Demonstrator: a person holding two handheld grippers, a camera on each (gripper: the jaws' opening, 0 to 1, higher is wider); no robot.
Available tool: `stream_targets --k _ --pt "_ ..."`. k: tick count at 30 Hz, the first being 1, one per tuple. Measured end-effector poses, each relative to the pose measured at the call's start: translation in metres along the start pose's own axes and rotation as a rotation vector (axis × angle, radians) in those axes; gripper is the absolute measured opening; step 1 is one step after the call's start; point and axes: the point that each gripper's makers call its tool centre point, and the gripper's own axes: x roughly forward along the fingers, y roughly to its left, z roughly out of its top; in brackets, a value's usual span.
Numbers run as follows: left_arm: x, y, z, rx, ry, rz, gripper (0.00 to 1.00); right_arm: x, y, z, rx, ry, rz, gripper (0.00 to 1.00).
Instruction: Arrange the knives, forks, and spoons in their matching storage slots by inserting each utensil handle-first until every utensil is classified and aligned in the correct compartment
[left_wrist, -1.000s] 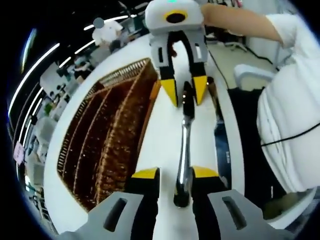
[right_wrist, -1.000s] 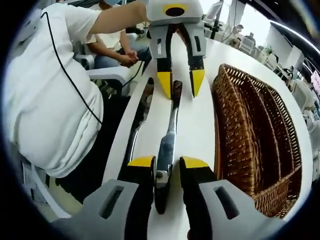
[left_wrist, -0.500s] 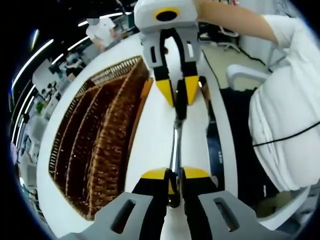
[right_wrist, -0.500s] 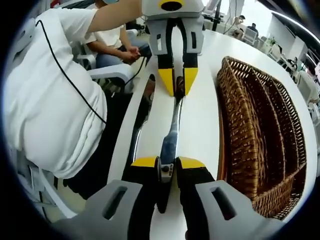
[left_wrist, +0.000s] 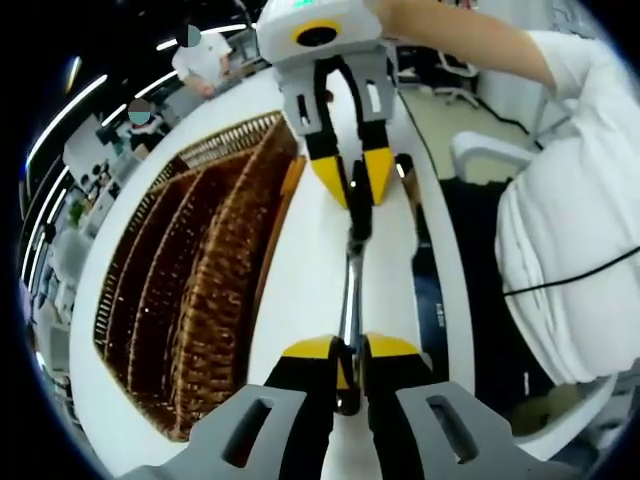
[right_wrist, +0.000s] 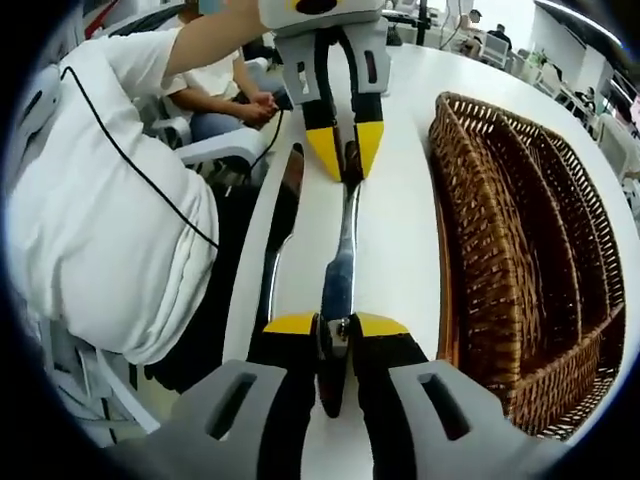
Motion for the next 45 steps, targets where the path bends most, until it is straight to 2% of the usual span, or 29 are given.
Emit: stream_targets --k 1,2,5,8,11,14,15,19,21,30,34,38,45 --pt "0.0000 0.0000 0.0000 -0.001 -0.001 0.000 0.09 -0.0001 0.0001 -0.0005 0.048 0.002 0.007 0.12" --pt "-0.0001 0.0000 0.0000 -0.002 -0.002 0.000 0.09 0.0001 -0.0017 0.0002 0.045 -0.003 0.010 0.12" --pt "-0.0002 -0.0003 -0.0002 -0.008 -0.005 0.000 0.09 -0.0001 -0.0007 0.0006 0.133 -0.014 0.041 0.12" --pt "-0.0004 -0.0003 -0.0004 -0.009 -0.006 0.003 0.09 -0.0009 -0.0031 0.0009 0.161 -0.021 0.054 0.12" --pt "-0.0005 -0.0004 -0.0001 -0.011 -0.006 0.004 0.09 -0.0013 -0.0025 0.0015 0.246 -0.030 0.078 0.12" --pt "-0.0005 -0.0008 0.0005 -0.004 -0.002 0.010 0.08 -0.0019 -0.0027 0.0014 0.273 -0.044 0.094 0.12" --pt "-0.0006 -0.0012 0.0007 0.000 0.001 0.014 0.08 -0.0020 -0.0018 0.0022 0.315 -0.059 0.112 0.12" --pt "-0.0004 -0.0023 0.0012 0.021 0.012 0.028 0.08 -0.0024 -0.0033 0.0013 0.374 -0.078 0.143 0.12" --pt "-0.0005 -0.0022 0.0016 0.027 0.016 0.032 0.08 -0.0025 -0.0015 0.0018 0.443 -0.077 0.159 0.12" --pt "0.0003 -0.0033 0.0034 0.091 0.057 0.063 0.07 -0.0032 -0.0049 0.0017 0.541 -0.103 0.196 0.12" --pt "0.0007 -0.0036 0.0046 0.164 0.115 0.091 0.07 -0.0032 -0.0046 0.0026 0.563 -0.106 0.203 0.12" --pt "0.0022 -0.0037 0.0068 0.209 0.141 0.113 0.06 -0.0034 -0.0064 0.0027 0.614 -0.100 0.214 0.12" --pt "0.0040 -0.0032 0.0090 0.241 0.155 0.145 0.05 -0.0045 -0.0059 0.0020 0.710 -0.116 0.243 0.11"
